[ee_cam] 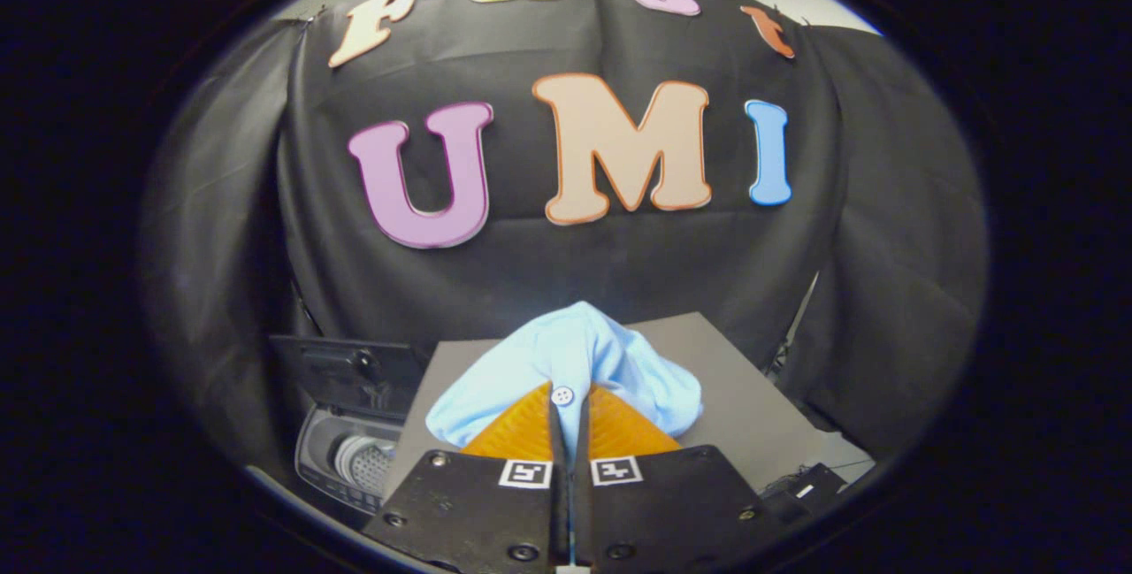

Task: Put the clothes into the washing machine and then close the washing machine lid.

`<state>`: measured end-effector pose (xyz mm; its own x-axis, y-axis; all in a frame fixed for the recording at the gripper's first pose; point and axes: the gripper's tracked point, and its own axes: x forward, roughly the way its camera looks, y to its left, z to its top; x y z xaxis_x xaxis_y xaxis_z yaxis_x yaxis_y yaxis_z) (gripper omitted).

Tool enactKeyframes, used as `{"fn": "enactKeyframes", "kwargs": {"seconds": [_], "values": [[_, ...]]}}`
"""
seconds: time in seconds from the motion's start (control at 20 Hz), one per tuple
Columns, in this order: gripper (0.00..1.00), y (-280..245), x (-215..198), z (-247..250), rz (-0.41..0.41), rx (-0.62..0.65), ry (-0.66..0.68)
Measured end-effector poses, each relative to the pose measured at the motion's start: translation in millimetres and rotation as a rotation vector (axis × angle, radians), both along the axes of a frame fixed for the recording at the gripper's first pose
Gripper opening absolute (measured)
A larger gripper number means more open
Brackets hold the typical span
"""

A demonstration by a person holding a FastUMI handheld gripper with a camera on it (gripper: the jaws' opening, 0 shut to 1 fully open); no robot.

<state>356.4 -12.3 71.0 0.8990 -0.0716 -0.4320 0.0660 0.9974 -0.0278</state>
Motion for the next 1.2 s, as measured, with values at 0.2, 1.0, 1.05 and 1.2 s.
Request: {"fn": "enactKeyframes", "kwargs": {"seconds": [0.2, 1.0, 1.05, 1.2], "values": [[0.02, 44, -13, 33, 0.052, 0.057, -0.067], [0.02, 239, -8, 19, 0.256, 0.237, -0.123], [0.02, 247, -6, 11, 0.268, 0.229, -0.11], [0.02, 274, 0, -13, 0.29, 0.233, -0.131]]}}
